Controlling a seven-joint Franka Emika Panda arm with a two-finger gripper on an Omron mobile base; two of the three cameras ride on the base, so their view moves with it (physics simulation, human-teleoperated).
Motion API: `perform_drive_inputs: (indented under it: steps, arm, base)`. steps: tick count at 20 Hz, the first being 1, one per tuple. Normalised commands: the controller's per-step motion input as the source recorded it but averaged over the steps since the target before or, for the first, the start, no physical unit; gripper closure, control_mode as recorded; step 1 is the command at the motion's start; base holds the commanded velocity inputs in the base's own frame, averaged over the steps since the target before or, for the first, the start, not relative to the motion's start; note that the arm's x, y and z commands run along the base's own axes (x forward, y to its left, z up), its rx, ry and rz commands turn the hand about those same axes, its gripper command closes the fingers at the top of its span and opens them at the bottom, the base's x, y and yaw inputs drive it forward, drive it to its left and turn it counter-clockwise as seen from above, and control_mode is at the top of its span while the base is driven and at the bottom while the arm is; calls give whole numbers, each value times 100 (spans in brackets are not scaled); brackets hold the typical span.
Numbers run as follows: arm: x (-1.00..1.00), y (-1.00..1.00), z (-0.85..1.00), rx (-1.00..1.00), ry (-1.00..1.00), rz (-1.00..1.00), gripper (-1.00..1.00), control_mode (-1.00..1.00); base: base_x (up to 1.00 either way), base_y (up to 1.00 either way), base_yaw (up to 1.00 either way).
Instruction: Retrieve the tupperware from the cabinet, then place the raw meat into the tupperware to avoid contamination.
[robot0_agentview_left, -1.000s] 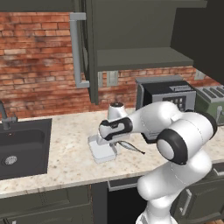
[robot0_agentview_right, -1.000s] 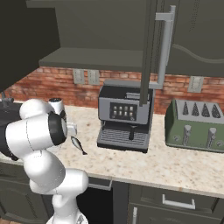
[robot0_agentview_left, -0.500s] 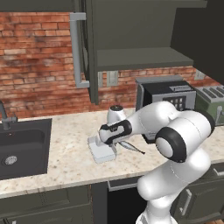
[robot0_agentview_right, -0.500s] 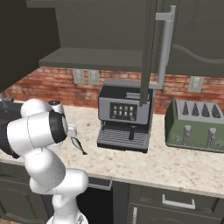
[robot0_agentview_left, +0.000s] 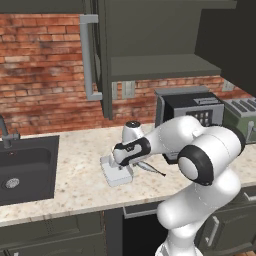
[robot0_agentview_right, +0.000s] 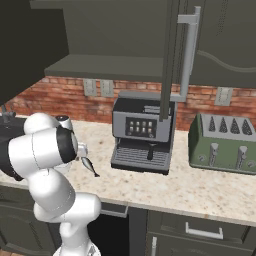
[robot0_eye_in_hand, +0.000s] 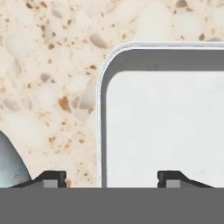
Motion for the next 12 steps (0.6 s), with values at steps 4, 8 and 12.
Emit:
perform_drive_inputs:
  steps: [4, 8, 12]
  arm:
    - [1, -1, 8, -1, 3, 1, -100, -100]
    - [2, 0, 38, 0, 8, 0, -100, -100]
    - [0, -8, 38, -2, 8, 0, -100, -100]
  base:
    - [0, 0, 0]
    - [0, 0, 0]
    - [0, 0, 0]
